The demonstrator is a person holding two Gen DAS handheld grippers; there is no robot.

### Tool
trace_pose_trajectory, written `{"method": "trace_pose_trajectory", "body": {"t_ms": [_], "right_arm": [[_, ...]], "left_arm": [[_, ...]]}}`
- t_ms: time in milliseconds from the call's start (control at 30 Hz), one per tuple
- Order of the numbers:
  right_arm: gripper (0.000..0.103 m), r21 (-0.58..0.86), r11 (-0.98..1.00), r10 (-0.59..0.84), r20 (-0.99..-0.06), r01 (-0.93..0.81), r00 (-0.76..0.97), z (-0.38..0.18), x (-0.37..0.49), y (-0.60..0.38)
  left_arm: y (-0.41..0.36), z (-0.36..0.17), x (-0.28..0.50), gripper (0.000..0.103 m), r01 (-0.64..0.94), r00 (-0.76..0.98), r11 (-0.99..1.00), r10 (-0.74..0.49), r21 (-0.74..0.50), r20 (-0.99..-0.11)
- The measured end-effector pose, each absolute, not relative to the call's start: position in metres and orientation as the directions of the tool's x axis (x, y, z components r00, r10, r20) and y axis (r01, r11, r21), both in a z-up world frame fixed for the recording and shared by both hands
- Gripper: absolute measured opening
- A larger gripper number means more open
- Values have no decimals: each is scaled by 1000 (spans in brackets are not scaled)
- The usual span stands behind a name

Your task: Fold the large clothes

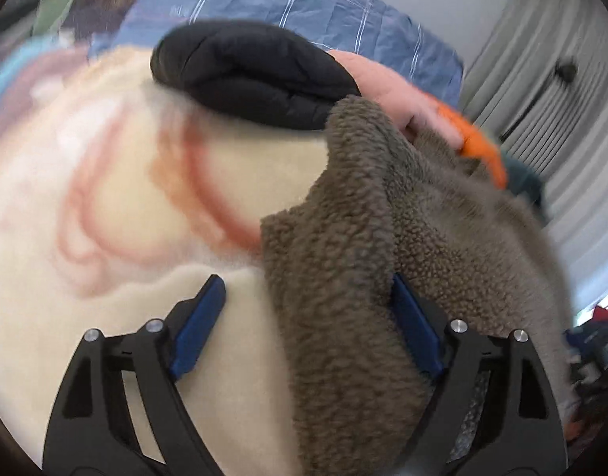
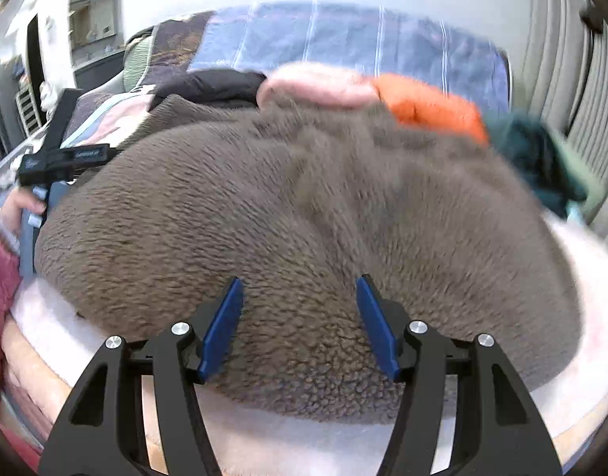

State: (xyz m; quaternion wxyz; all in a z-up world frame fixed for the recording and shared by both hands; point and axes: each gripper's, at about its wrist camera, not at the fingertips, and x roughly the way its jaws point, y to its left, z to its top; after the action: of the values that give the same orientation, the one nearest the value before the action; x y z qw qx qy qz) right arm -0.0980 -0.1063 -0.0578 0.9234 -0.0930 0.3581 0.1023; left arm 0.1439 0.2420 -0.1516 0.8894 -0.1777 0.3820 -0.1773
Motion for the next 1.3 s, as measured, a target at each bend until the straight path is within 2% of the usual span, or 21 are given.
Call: {"method": "trace_pose_trajectory", "body": {"t_ms": [33, 167, 300, 433, 600, 733, 867, 1100, 1300], "right_arm": [[61, -128, 949, 136, -662, -290, 737, -52, -104, -98], [68, -251, 841, 253, -600, -479, 758, -38, -132, -43], [68, -289, 717, 360, -626, -635, 692, -46, -145, 8], [71, -439, 567, 365, -625, -697, 690, -65, -152, 54], [72, -513, 486, 291, -669, -708, 684, -96, -147, 79], [72, -658, 405, 248, -589, -635, 769, -109, -148, 94], [72, -726, 358, 232, -540, -587, 809, -119, -142, 108], [76, -775, 306, 232, -502, -552, 833, -132, -137, 127], [76, -751, 321, 227, -530, -577, 817, -127, -134, 126]], "left_arm": [[248, -154, 145, 86, 190, 639, 850, -486, -490, -596], [250, -158, 145, 86, 217, 642, 835, -513, -506, -570], [255, -162, 138, 86, 233, 645, 818, -535, -525, -546], [256, -164, 130, 83, 256, 644, 795, -565, -551, -515], [263, -166, 126, 83, 316, 609, 706, -663, -634, -435], [260, -166, 129, 83, 320, 597, 694, -677, -645, -432], [259, -166, 129, 84, 318, 598, 696, -674, -644, -433], [259, -167, 130, 85, 316, 597, 693, -676, -648, -432], [259, -167, 129, 85, 315, 599, 694, -675, -648, -431]]}}
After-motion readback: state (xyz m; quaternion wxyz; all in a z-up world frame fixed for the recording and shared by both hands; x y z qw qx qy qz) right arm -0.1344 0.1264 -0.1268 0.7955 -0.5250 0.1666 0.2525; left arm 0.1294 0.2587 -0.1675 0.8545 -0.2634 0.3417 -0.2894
